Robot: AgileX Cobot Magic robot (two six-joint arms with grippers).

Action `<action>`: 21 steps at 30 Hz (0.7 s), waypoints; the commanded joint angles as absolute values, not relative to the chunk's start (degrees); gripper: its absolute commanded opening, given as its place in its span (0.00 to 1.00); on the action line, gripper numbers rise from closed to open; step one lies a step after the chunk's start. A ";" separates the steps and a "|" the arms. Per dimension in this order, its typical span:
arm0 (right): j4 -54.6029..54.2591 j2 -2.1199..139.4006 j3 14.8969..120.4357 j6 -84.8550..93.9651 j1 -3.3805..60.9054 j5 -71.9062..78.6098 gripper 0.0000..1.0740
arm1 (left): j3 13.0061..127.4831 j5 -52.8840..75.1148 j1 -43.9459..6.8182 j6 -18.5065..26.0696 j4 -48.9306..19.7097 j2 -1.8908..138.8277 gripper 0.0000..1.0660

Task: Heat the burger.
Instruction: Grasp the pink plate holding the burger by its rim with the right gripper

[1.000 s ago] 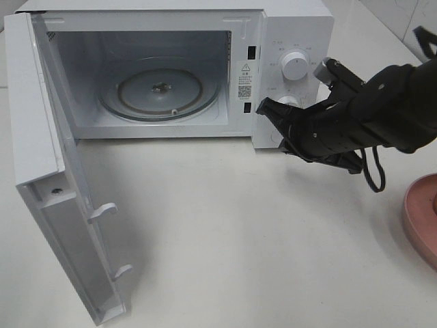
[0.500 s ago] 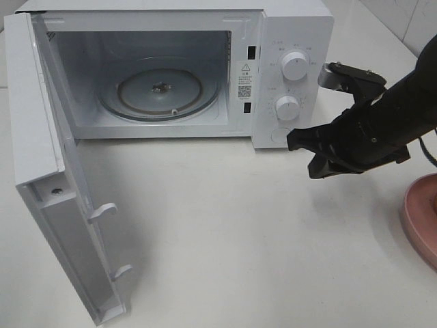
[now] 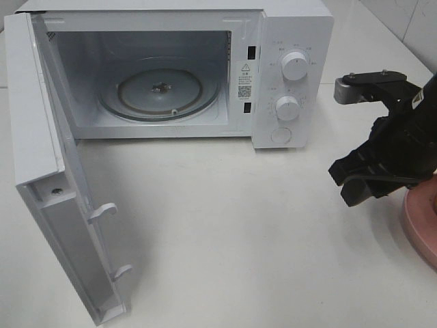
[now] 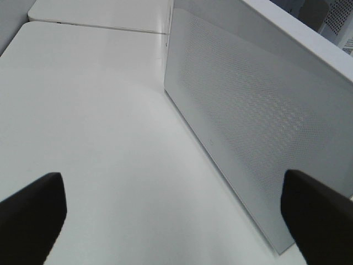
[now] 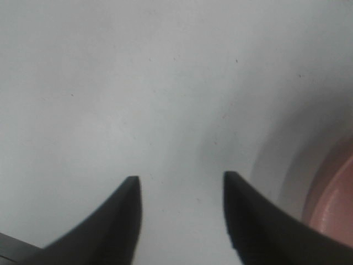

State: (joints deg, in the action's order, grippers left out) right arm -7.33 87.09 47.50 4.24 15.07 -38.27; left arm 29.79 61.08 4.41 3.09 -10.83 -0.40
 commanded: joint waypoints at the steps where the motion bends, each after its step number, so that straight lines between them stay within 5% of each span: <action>1: -4.13 86.69 47.61 2.75 14.78 -39.71 0.75 | 29.68 61.19 4.47 2.92 -10.83 -1.20 0.92; 2: -1.83 86.69 47.61 2.23 14.78 -39.82 0.93 | 29.68 61.19 4.47 2.92 -10.83 -1.20 0.92; 3: -0.57 86.69 47.61 1.89 14.78 -40.05 0.96 | 29.68 61.19 4.47 2.92 -10.83 -1.20 0.92; 21: 5.73 91.10 47.61 -4.35 6.82 -41.94 0.91 | 29.68 61.19 4.47 2.92 -10.83 -1.20 0.92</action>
